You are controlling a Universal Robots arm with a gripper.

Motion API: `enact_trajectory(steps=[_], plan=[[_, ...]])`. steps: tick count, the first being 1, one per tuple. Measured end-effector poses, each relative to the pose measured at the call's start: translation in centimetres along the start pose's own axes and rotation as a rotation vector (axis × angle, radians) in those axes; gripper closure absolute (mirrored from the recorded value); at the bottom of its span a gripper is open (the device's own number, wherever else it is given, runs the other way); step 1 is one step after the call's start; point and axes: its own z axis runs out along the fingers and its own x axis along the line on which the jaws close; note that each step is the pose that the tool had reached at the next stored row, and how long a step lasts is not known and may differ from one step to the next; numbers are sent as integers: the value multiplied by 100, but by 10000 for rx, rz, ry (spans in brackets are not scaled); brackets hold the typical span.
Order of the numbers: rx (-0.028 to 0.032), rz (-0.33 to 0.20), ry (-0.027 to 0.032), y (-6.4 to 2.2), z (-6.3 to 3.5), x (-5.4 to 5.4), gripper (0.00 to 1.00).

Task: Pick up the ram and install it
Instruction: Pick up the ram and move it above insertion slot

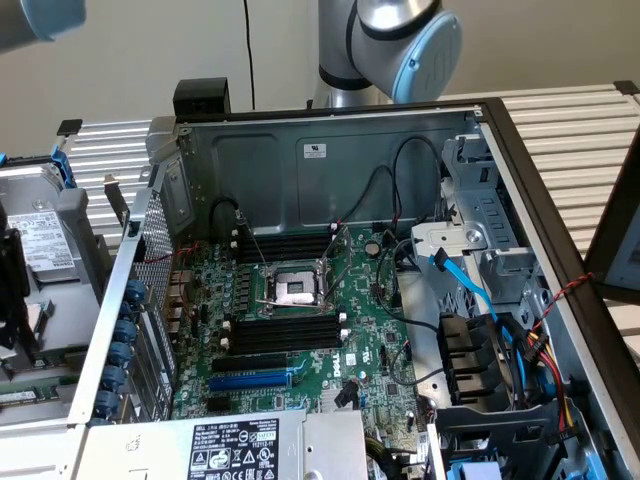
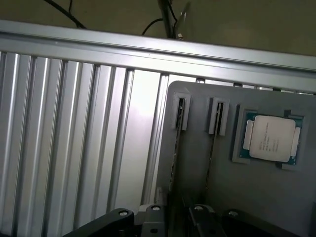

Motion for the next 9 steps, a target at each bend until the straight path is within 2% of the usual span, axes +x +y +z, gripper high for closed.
enact_trajectory(steps=[4,8,9], plan=[[-3,0,2,-95,34,21,76],[-17,204,-48,-115,94,17,76],[-19,257,-86,-116,102,17,76]])
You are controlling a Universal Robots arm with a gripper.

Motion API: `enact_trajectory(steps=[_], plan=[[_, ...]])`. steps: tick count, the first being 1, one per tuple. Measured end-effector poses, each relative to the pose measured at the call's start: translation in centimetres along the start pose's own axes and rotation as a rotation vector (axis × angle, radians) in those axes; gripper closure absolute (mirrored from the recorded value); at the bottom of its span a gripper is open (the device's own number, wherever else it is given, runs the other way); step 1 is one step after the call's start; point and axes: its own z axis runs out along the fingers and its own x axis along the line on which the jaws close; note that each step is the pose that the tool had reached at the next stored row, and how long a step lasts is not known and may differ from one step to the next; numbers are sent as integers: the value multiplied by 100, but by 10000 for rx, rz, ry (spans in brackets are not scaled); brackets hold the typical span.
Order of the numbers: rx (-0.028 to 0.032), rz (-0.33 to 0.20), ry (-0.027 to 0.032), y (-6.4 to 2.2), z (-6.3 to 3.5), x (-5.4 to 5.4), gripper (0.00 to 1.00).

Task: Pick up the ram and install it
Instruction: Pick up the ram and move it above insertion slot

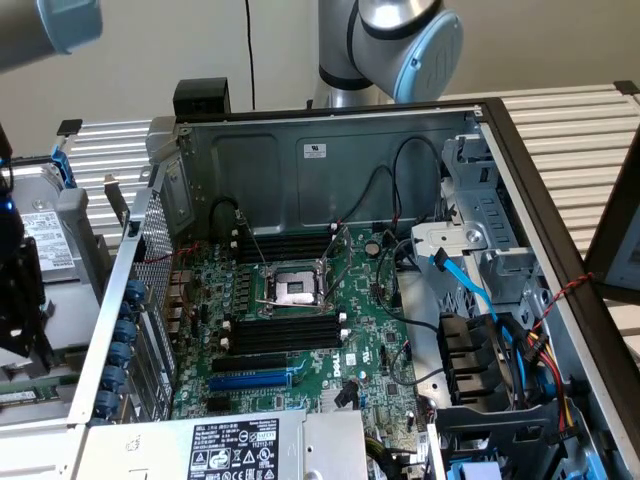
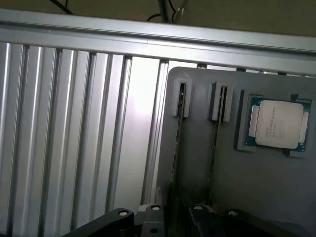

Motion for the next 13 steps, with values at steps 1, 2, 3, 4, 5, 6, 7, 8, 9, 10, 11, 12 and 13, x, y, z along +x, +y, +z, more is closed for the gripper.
enact_trajectory(steps=[1,2,3,4,5,6,7,8,9,10,11,12,13], plan=[[-1,58,-43,0,7,-1,76],[-4,118,-69,1,14,-2,76],[-7,172,-71,1,18,-3,76],[-14,223,-69,1,22,-3,76],[-19,275,-68,2,26,-3,76],[-25,337,-66,2,30,-1,76],[-31,404,-64,2,36,-1,76],[-38,486,-62,2,44,-2,76],[-47,569,-59,3,53,-2,76],[-56,644,-55,4,63,-3,76],[-62,705,-53,4,75,-4,76],[-67,761,-52,6,88,-5,76],[-73,824,-49,8,100,-6,76]])
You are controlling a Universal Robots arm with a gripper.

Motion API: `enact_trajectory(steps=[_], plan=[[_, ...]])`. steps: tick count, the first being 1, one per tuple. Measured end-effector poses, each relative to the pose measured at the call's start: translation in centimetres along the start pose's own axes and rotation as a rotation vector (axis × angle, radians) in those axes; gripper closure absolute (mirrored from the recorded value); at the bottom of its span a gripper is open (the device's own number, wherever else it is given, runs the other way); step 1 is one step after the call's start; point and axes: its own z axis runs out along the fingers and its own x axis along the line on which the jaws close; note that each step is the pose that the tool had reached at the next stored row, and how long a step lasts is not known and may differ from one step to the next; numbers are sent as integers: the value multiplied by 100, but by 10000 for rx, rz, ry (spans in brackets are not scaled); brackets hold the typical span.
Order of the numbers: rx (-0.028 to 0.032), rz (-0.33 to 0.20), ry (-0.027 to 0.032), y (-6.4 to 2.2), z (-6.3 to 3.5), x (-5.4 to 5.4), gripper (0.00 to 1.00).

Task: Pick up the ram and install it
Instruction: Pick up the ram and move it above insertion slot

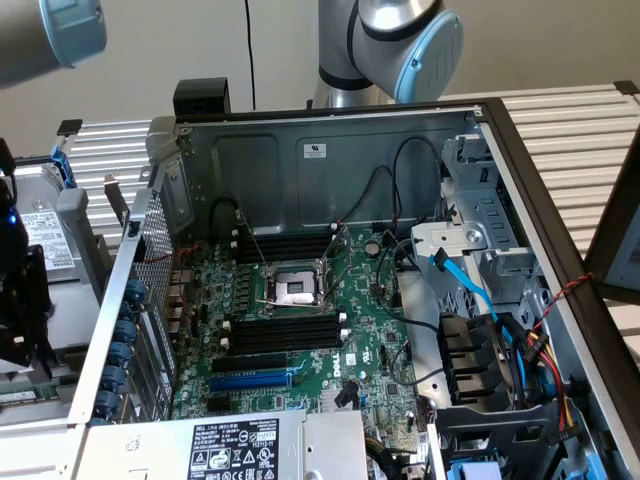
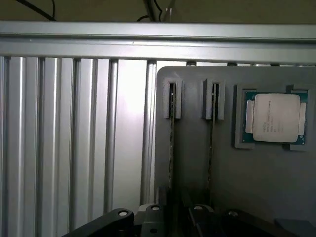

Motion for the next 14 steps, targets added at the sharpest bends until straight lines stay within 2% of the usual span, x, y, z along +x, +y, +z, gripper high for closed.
enact_trajectory(steps=[3,8,14], plan=[[-12,121,4,13,13,-2,76],[-23,236,-15,96,28,-7,76],[-28,312,-12,107,60,-9,76]])
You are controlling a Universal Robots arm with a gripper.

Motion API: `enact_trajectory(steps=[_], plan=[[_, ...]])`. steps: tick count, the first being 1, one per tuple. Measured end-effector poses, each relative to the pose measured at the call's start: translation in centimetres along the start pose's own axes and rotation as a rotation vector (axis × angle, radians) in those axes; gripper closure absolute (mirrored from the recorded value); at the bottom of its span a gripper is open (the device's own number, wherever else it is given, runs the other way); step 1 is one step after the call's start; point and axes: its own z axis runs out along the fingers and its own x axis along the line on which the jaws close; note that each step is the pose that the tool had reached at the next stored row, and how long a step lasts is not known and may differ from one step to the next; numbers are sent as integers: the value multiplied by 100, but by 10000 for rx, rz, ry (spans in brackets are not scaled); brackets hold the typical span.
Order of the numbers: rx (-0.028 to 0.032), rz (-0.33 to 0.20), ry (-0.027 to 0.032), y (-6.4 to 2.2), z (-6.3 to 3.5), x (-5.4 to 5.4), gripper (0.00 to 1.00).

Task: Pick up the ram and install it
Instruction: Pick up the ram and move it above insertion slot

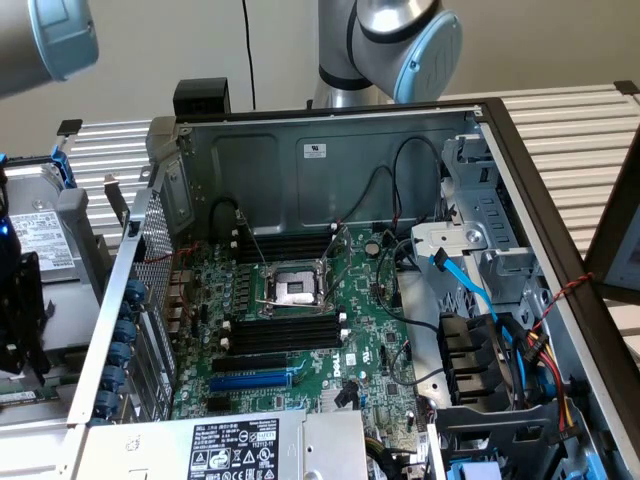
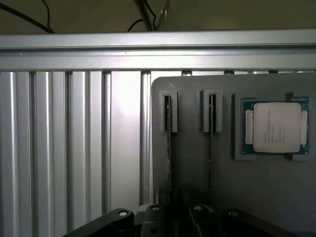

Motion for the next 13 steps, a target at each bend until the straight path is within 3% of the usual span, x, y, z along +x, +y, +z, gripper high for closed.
enact_trajectory(steps=[13], plan=[[110,-131,-7,-1,45,8,76]])
